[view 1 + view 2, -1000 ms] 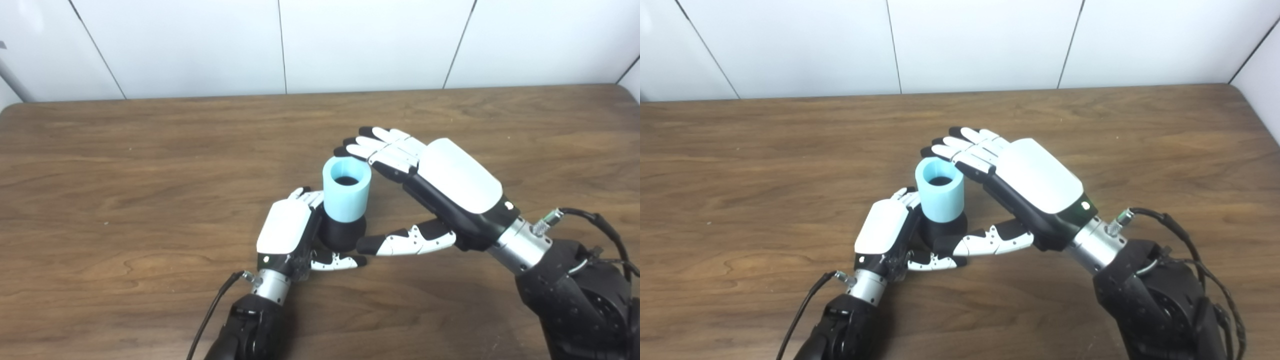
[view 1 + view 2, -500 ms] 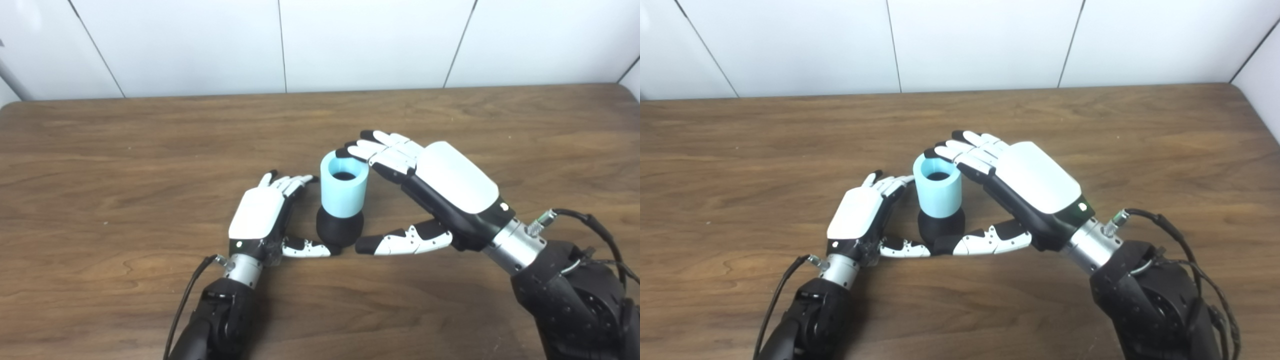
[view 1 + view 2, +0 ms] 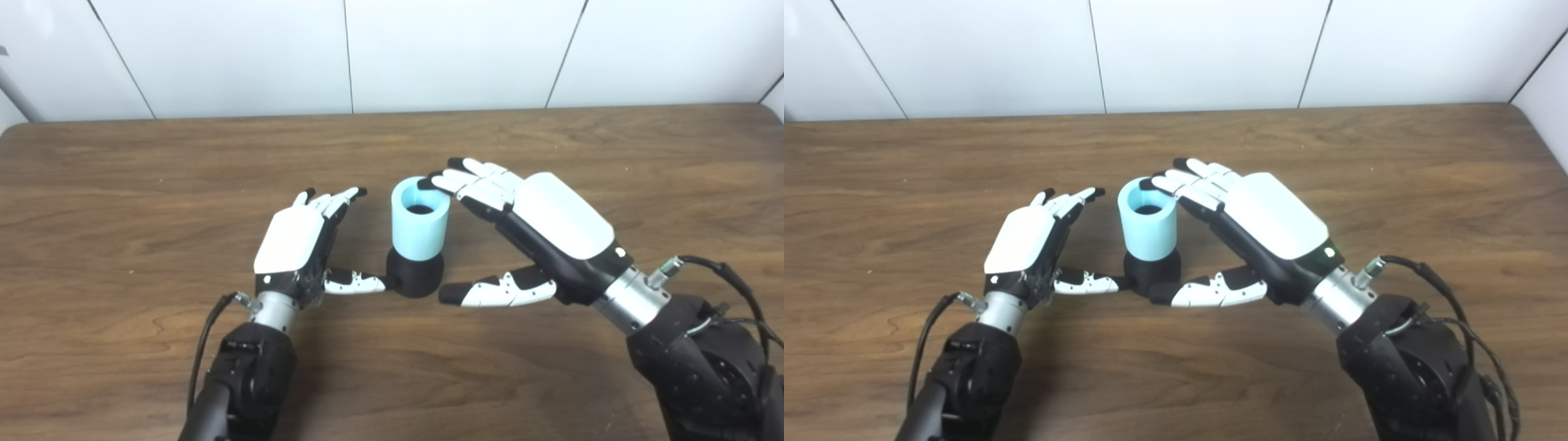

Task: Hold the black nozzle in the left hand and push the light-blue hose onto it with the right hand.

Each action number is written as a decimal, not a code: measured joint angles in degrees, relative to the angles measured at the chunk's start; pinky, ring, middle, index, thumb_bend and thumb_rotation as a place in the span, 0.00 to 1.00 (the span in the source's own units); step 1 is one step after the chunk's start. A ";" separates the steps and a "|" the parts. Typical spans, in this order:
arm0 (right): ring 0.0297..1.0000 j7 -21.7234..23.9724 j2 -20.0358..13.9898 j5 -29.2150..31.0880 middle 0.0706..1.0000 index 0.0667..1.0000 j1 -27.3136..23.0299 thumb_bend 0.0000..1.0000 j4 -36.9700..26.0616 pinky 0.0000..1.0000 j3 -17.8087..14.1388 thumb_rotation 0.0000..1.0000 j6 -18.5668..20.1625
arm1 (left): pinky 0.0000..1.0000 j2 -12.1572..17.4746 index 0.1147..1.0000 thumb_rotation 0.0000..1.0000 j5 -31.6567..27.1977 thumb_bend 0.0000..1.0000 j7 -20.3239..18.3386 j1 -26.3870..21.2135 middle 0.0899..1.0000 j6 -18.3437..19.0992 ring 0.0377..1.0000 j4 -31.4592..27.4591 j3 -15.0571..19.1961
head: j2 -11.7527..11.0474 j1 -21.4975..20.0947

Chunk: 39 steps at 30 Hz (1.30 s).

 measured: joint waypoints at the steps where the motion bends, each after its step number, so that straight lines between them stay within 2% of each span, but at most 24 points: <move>1: 0.97 -0.18 -0.05 0.08 0.92 0.90 0.08 0.53 0.35 0.94 -0.15 0.92 -0.01 | 1.00 0.11 0.88 0.40 -0.37 1.00 -0.54 -0.14 0.86 0.24 0.88 -0.63 0.39 | 0.00 -0.09; 6: 0.97 -1.73 -0.27 1.79 0.94 0.91 0.58 0.51 0.77 0.93 -1.51 0.88 -0.26 | 1.00 0.75 0.89 0.41 -3.23 1.00 -2.47 -0.54 0.88 1.36 0.89 -2.31 3.21 | -0.09 -0.17; 10: 0.97 -3.56 -0.31 3.25 0.95 0.93 0.66 0.50 0.84 0.94 -2.32 0.93 -0.58 | 0.99 1.79 0.89 0.44 -5.39 1.00 -2.93 -0.51 0.88 1.57 0.88 -3.08 5.32 | -0.26 -0.35; 15: 0.96 -5.58 -0.59 4.31 0.94 0.92 1.14 0.49 0.85 0.93 -3.64 0.93 -2.29 | 1.00 3.23 0.89 0.50 -7.91 0.96 -2.89 0.19 0.88 1.50 0.88 -3.12 7.54 | -0.26 -0.61; 18: 0.97 -6.60 -0.61 5.40 0.95 0.92 2.18 0.48 0.85 0.93 -5.23 0.94 -2.30 | 0.81 3.66 0.88 0.55 -9.41 0.94 -2.74 1.37 0.87 1.48 0.86 -4.27 9.54 | -0.35 -0.61; 20: 0.96 -6.93 -0.70 6.86 0.94 0.92 3.55 0.49 0.91 0.92 -6.32 0.94 -2.20 | 0.76 3.98 0.88 0.54 -10.04 0.93 -2.57 2.25 0.87 1.48 0.86 -5.49 10.76 | -0.26 -0.70; 25: 0.95 -8.59 -0.34 10.07 0.93 0.92 6.45 0.53 1.94 0.87 -8.16 0.97 -1.60 | 0.69 4.99 0.86 0.49 -12.32 0.87 -2.37 4.09 0.86 1.45 0.83 -7.00 13.64 | -0.26 -0.79; 28: 0.92 -10.99 1.53 11.57 0.92 0.91 8.07 0.55 3.74 0.84 -8.78 0.95 -0.96 | 0.69 4.82 0.86 0.49 -14.63 0.80 -1.56 5.57 0.84 1.44 0.81 -7.36 15.57 | -0.44 -0.70; 30: 0.91 -12.16 3.04 12.52 0.92 0.91 9.32 0.55 4.93 0.83 -9.07 0.94 0.07 | 0.70 4.48 0.87 0.54 -16.54 0.73 -0.47 7.19 0.83 1.19 0.81 -8.05 16.21 | -0.44 -0.79; 32: 0.89 -13.24 4.07 13.08 0.91 0.91 10.67 0.51 5.84 0.81 -9.18 0.95 0.48 | 0.73 4.02 0.87 0.67 -18.33 0.66 0.26 9.25 0.84 0.06 0.83 -8.90 16.51 | -0.44 -1.05; 34: 0.87 -13.89 4.50 13.40 0.90 0.90 11.78 0.48 6.67 0.79 -9.19 0.96 0.69 | 0.76 3.69 0.88 0.77 -20.14 0.62 0.45 11.71 0.85 -1.04 0.84 -9.21 16.51 | -0.44 -1.05; 37: 0.87 -15.68 5.35 14.36 0.91 0.93 13.29 0.50 8.46 0.79 -9.36 0.96 1.00 | 0.81 2.51 0.88 0.86 -24.09 0.56 0.68 14.79 0.85 -1.15 0.86 -9.51 17.62 | -0.44 -1.41; 39: 0.88 -17.69 6.77 16.02 0.93 0.96 14.15 0.51 10.35 0.79 -9.55 0.95 0.70 | 0.82 1.78 0.87 0.93 -26.56 0.53 1.86 15.79 0.85 -2.73 0.86 -9.50 18.42 | -0.62 -1.32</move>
